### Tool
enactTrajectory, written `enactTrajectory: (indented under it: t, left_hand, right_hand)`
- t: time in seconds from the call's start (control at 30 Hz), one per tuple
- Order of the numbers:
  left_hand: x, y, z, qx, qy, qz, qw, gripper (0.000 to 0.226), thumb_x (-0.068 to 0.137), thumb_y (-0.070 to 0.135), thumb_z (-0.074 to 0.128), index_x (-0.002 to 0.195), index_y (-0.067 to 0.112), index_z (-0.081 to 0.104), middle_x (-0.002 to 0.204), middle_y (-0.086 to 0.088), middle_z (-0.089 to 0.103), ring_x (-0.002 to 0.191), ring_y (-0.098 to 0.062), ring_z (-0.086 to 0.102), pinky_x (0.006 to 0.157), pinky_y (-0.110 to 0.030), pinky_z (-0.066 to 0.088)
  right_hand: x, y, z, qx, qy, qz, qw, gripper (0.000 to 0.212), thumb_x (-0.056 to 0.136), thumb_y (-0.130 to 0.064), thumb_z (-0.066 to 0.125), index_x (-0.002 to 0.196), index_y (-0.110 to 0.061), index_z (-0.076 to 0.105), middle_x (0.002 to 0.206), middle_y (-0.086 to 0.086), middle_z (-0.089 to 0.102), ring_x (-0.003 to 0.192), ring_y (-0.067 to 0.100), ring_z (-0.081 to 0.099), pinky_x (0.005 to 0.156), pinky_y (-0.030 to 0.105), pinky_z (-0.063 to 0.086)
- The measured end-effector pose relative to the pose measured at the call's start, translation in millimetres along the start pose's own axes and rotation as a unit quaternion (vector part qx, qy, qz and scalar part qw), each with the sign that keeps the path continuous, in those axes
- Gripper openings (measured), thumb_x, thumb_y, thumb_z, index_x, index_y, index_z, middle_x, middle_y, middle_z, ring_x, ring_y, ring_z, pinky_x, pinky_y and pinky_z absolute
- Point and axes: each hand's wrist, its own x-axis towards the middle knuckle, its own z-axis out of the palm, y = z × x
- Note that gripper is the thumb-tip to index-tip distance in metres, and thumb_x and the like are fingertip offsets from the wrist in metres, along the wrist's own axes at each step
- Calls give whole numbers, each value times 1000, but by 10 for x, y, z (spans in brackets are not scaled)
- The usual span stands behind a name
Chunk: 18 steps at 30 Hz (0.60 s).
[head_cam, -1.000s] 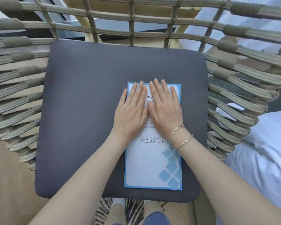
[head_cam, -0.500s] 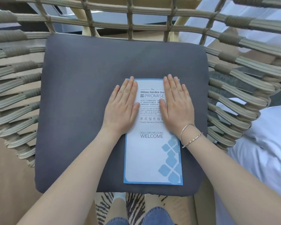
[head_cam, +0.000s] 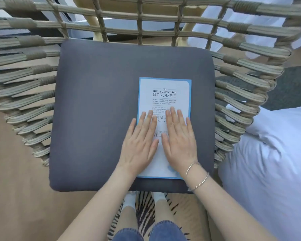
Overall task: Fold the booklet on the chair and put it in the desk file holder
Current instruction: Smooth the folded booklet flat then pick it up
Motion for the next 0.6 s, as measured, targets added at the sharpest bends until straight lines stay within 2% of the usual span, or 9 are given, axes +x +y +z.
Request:
enactTrajectory:
  t: [0.07,0.17,0.27,0.4,0.6]
  left_hand:
    - [-180,47,138,4,-9,3,1000,56,101,27,31,150,1,27,159,-15,22,147,-31,23,118,-51,23]
    - [-251,45,289,-3,-3,0,1000,55,101,25,29,151,3,25,159,-13,20,148,-29,21,120,-48,18]
    - [-248,3,427,5,-12,1,1000,56,102,26,25,153,4,18,161,-12,16,150,-27,15,122,-46,13]
    - [-265,-56,545,10,-8,1,1000,56,102,28,20,153,5,19,162,-11,15,150,-25,13,122,-44,9]
    - [-316,-96,443,9,-13,-5,1000,60,101,32,27,152,2,20,161,-13,16,150,-24,14,123,-41,8]
  right_hand:
    - [-170,-124,165,-2,-13,9,1000,60,99,-30,31,153,-5,27,162,11,27,150,28,22,122,48,18]
    - [-237,-169,343,-18,-18,26,999,58,99,-28,28,153,-6,29,161,11,28,150,28,22,121,49,21]
    - [-227,-103,497,-34,-7,13,999,59,100,-30,27,154,-7,23,162,10,25,150,25,15,123,44,11]
    - [-223,-50,654,-30,31,9,999,59,100,-31,26,154,-9,16,162,8,25,150,21,14,124,41,4]
    - [-329,105,510,-18,40,13,999,61,99,-32,32,154,-6,27,161,9,26,150,24,21,123,40,9]
